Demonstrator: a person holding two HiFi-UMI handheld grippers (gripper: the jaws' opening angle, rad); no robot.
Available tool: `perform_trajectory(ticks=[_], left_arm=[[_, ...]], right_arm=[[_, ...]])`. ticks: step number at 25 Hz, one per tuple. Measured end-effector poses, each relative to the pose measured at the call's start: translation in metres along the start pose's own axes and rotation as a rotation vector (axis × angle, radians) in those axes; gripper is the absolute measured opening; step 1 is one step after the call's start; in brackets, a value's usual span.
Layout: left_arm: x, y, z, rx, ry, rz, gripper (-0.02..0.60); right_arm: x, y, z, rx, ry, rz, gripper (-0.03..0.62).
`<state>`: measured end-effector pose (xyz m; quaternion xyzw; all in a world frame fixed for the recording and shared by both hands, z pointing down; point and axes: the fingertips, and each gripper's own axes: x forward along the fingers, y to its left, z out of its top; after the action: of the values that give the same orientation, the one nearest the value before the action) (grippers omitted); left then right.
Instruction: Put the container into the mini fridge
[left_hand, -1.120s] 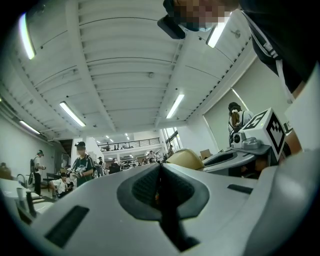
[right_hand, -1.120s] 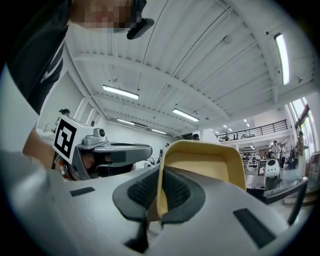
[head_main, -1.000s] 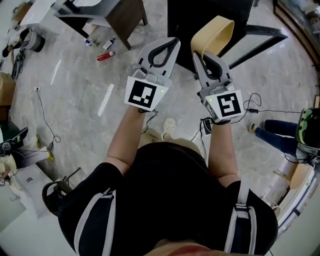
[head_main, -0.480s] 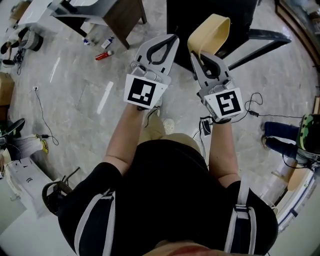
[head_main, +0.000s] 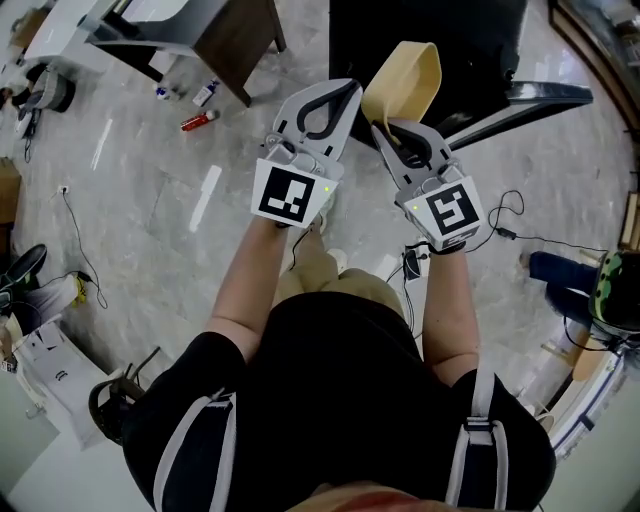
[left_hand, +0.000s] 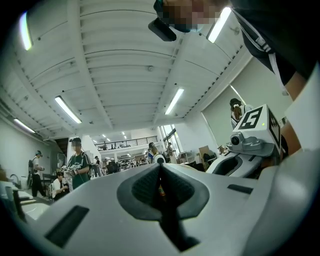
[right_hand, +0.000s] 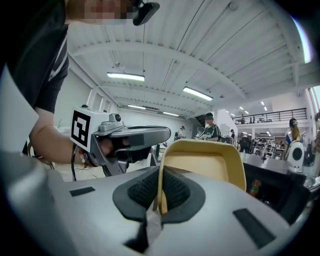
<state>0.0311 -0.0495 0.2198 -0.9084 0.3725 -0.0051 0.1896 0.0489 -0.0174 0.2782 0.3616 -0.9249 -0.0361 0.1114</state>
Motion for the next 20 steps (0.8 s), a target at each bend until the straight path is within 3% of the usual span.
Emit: perform_trajectory(ticks=[4,20], left_arm=[[0.021,0.017,-0.032,-0.023,0.016,-0.017,0.025],[0.098,0.083,-0.172,-0.127,0.106,-0.052,0.025]], right_arm=[[0.027,-0.015,-0.026,0.008,0.106,0.044,0.040],[0.127,-0.089,-0.160,-0.123,0.499,0.190,0.040]])
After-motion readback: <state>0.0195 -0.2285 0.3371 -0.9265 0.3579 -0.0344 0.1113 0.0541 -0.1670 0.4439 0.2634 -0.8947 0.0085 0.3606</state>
